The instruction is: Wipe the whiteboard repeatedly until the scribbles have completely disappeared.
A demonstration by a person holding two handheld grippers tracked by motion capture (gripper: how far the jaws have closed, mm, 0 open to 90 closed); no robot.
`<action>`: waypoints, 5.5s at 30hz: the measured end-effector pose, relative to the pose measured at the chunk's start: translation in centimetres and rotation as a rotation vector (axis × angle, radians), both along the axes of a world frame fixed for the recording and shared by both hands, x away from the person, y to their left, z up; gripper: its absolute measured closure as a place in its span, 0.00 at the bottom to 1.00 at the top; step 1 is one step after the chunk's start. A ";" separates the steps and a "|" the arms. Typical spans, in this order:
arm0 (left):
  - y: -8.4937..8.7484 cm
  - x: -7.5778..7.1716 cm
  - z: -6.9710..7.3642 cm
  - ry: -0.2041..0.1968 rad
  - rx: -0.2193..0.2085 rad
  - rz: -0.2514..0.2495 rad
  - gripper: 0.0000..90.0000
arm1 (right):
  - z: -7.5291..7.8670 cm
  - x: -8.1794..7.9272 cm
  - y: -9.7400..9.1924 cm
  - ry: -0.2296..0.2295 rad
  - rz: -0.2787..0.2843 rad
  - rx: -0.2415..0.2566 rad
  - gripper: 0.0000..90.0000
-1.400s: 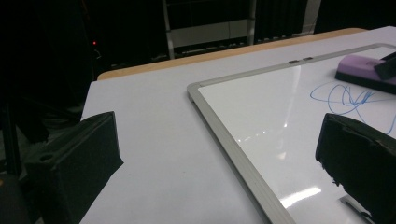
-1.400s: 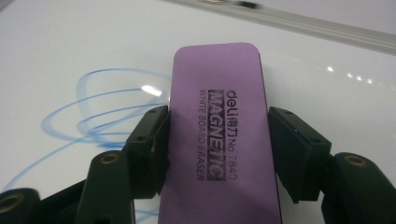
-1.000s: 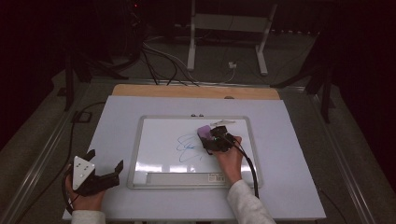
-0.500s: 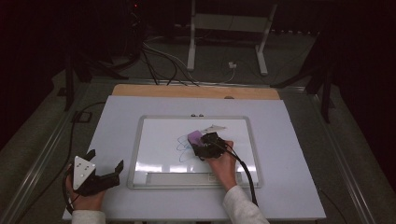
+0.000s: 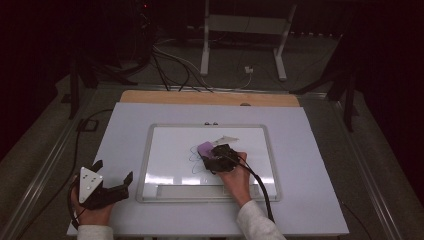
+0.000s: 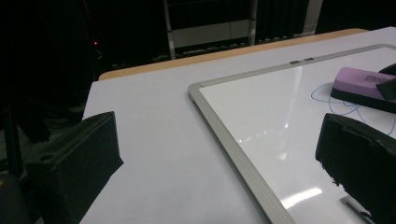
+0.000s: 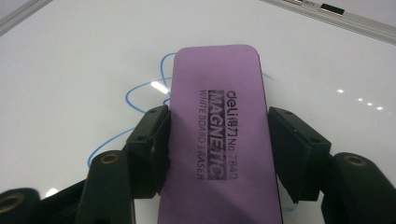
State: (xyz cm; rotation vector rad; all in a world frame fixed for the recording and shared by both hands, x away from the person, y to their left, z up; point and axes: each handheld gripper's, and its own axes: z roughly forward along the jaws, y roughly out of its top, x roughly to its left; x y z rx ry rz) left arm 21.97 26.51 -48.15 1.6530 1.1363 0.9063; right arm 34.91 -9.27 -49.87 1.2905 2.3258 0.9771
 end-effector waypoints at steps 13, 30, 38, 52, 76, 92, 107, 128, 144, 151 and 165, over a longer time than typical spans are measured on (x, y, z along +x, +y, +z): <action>-0.2 0.1 -0.1 0.003 0.002 -0.005 0.01 | 0.0 0.2 -0.7 0.021 -0.013 0.023 0.46; -0.3 0.1 -0.1 0.005 0.001 -0.005 0.01 | -0.1 -0.2 -1.1 0.022 -0.019 0.031 0.46; 0.0 0.1 -0.1 0.004 -0.002 0.000 0.01 | 0.0 -0.7 -0.5 0.013 0.020 0.018 0.46; -0.2 0.2 -0.2 0.011 0.002 -0.003 0.01 | -0.1 -0.6 -2.4 0.020 -0.011 0.035 0.46; -0.2 0.2 -0.2 0.010 0.003 -0.002 0.01 | 0.0 -2.7 1.1 0.012 0.260 0.016 0.46; -0.2 0.2 -0.2 0.016 0.003 -0.002 0.01 | 0.0 -1.8 0.9 0.015 0.354 0.019 0.46; -0.2 0.2 -0.2 0.017 0.001 0.002 0.01 | 0.1 -1.6 0.9 -0.003 0.265 -0.025 0.46; -0.6 0.4 -0.2 0.018 0.008 -0.007 0.01 | 0.0 -0.4 1.0 0.015 0.160 -0.009 0.46; -0.5 0.3 -0.2 0.016 0.003 -0.004 0.01 | 0.4 0.0 2.8 0.021 0.150 -0.065 0.46; -0.3 0.3 -0.2 0.015 -0.004 0.000 0.01 | 0.5 1.1 1.8 0.009 0.060 -0.099 0.46; -0.3 0.3 -0.2 0.013 -0.003 0.000 0.01 | 0.5 0.9 1.8 0.008 0.086 -0.102 0.46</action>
